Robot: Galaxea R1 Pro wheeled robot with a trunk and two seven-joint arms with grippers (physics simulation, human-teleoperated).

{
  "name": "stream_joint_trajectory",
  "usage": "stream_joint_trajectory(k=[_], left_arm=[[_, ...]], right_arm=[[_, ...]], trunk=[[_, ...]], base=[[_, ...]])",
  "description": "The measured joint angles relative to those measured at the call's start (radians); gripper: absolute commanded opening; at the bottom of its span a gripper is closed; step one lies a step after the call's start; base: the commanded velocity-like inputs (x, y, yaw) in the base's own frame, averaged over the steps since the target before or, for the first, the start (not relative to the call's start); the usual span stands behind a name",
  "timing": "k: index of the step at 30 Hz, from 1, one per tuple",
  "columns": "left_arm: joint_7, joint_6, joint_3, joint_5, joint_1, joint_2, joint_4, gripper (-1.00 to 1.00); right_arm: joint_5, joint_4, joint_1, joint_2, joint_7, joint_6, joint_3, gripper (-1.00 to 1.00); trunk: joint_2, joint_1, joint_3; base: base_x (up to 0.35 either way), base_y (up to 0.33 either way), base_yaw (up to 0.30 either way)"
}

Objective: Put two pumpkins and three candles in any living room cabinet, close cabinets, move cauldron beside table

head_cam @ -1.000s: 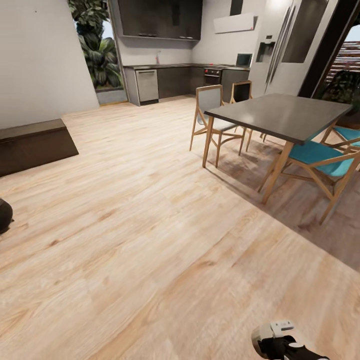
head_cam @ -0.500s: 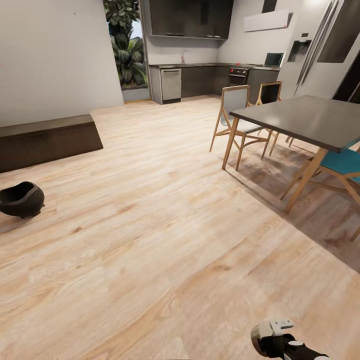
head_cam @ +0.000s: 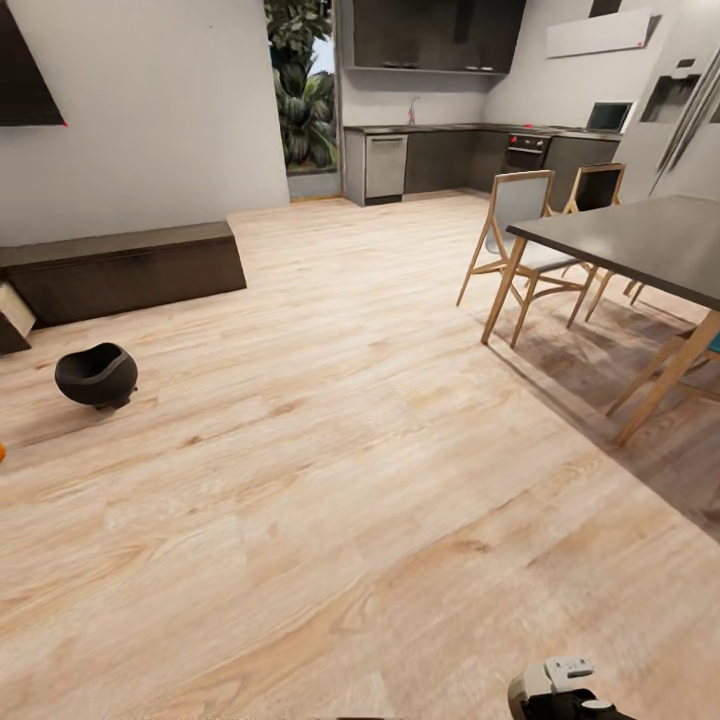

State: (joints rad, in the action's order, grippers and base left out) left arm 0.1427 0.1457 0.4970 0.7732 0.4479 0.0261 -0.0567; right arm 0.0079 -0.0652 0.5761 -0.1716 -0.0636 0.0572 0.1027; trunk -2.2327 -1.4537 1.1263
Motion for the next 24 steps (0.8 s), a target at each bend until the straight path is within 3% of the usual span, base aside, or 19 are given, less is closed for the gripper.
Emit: stream_joint_trajectory(k=[11, 24], left_arm=[[0.0, 0.0, 0.0, 0.0, 0.0, 0.0, 0.0, 1.0], [0.0, 0.0, 0.0, 0.0, 0.0, 0.0, 0.0, 1.0]], right_arm=[[0.004, 0.049, -0.017, 0.002, 0.004, 0.009, 0.002, -1.0], [-0.001, 0.041, -0.013, -0.001, 0.0, 0.01, 0.001, -1.0]], trunk=[[0.0, 0.0, 0.007], [0.0, 0.0, 0.014]], base=[[0.0, 0.0, 0.241], [0.0, 0.0, 0.258]])
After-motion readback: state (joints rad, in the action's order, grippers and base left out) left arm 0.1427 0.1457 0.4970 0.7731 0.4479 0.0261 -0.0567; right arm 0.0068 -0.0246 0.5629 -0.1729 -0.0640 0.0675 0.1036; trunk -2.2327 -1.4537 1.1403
